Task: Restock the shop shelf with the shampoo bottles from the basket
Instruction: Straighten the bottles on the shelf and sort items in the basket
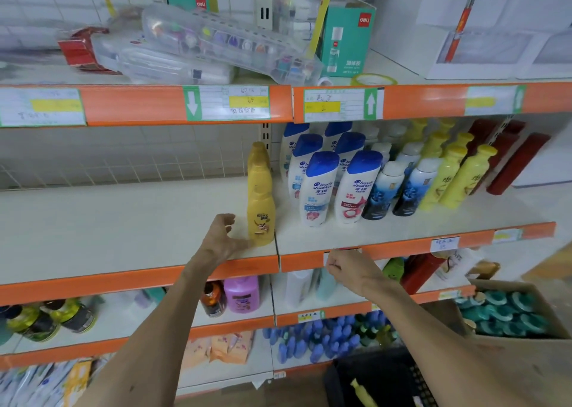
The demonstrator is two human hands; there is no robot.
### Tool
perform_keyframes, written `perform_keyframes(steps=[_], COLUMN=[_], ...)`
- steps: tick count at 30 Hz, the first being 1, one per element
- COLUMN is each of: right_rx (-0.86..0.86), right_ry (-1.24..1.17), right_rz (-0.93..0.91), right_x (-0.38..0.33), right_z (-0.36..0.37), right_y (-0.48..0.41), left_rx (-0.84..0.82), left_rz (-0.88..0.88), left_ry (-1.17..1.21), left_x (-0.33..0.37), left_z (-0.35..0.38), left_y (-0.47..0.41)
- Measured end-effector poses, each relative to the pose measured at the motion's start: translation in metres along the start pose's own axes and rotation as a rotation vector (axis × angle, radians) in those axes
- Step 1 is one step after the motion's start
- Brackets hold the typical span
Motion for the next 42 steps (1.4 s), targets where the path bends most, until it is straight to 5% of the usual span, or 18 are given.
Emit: perform_keyframes(steps=[4,10,22,35,42], right_rx=[-0.073,-0.078,0.073,0.007,-0.041], right_ry=[0.049,0.064,0.03,0.1,0.113], right_rz=[-0.035,-0.035,0.107,0.149,0.163], right_x=[0.018,0.107,0.292,0.379,0.414], right_z=[0.008,0.004,-0.065,-0.078,-0.068], right_y=[0.03,0.114,0.238,0.207,0.179], left_rx=[0.173,0.334,-0.21,-0.344,-0.472], left_rz=[0.019,0.063,0.154,0.104,0.123], left_ry=[-0.214,-0.189,-0.5,-0.483,-0.677], left_x=[-0.011,0.002,0.06,0.084,0.075], left_z=[-0.004,0.037,0.247,0.364,0.41], left_y=[0.031,0.13,0.335,0.315,0.308])
Point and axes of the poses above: each hand's wrist, its own y-axis away from the middle knuckle, its own z-axis out of the palm, x = y × z, the point moved 8 cm from there along -y, towards the middle knuckle, and after that the axes turned 15 degrees about x, right-handed, at the moved point
